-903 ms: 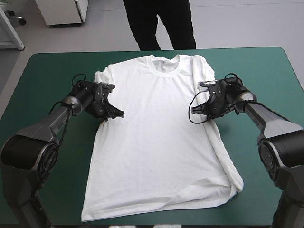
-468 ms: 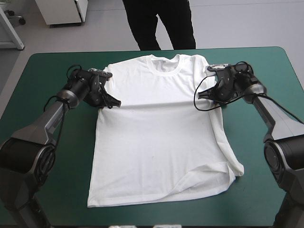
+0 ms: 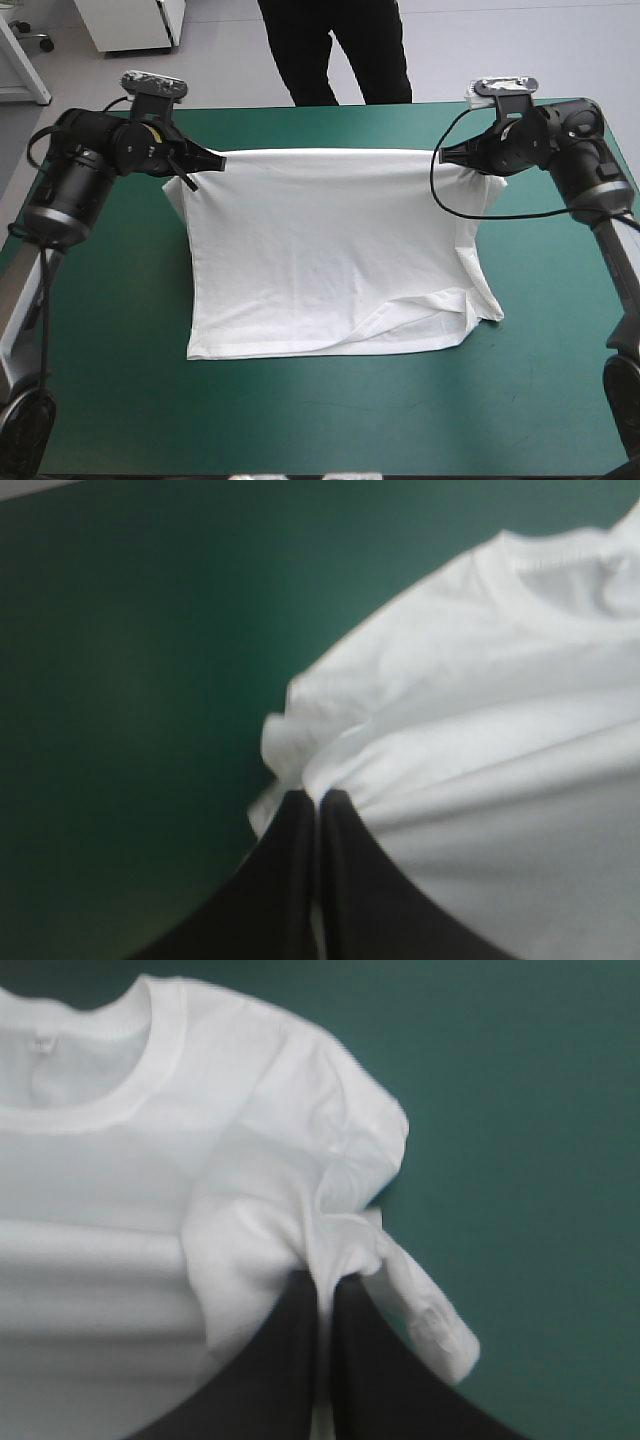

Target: Fold the cloth

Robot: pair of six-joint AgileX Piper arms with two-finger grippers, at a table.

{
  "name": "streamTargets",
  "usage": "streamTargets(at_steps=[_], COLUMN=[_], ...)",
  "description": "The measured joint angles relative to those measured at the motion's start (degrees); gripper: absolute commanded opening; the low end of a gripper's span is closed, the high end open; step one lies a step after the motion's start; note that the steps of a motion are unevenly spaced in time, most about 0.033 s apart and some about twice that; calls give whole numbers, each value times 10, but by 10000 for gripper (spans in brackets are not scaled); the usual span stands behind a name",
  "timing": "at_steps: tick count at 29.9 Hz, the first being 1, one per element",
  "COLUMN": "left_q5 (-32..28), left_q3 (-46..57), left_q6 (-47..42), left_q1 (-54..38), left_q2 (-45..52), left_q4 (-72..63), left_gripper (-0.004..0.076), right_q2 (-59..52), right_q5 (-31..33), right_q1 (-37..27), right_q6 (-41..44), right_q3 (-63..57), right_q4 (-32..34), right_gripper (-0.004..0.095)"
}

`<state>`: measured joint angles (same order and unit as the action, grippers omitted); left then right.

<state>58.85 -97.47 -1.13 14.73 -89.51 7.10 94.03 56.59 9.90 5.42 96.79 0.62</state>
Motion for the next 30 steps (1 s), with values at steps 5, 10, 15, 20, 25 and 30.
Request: streamTargets(at_steps=[5, 10, 15, 20, 25, 30], left_q5=[9, 14, 12, 12, 11, 10], left_q3=[-16, -26, -38, -59, -65, -65], left_q6=[0, 11, 11, 11, 11, 11], left_q1=[0, 0, 0, 0, 0, 0], left_q2=[59, 114, 167, 205, 219, 211], left_q4=[-7, -38, -64, -78, -93, -99], left_gripper=[-9, -9, -9, -9, -9, -9], right_q2=[-57, -113, -167, -209, -228, -229], right_q5=[13, 25, 33, 38, 41, 32], right_q1=[0, 0, -2, -3, -3, -3], right_q6=[-2, -15, -20, -23, -27, -30], right_q3=[12, 23, 33, 36, 50, 61], right_q4=[-6, -13, -31, -56, -73, -82], right_gripper=[-17, -17, -17, -17, -17, -17])
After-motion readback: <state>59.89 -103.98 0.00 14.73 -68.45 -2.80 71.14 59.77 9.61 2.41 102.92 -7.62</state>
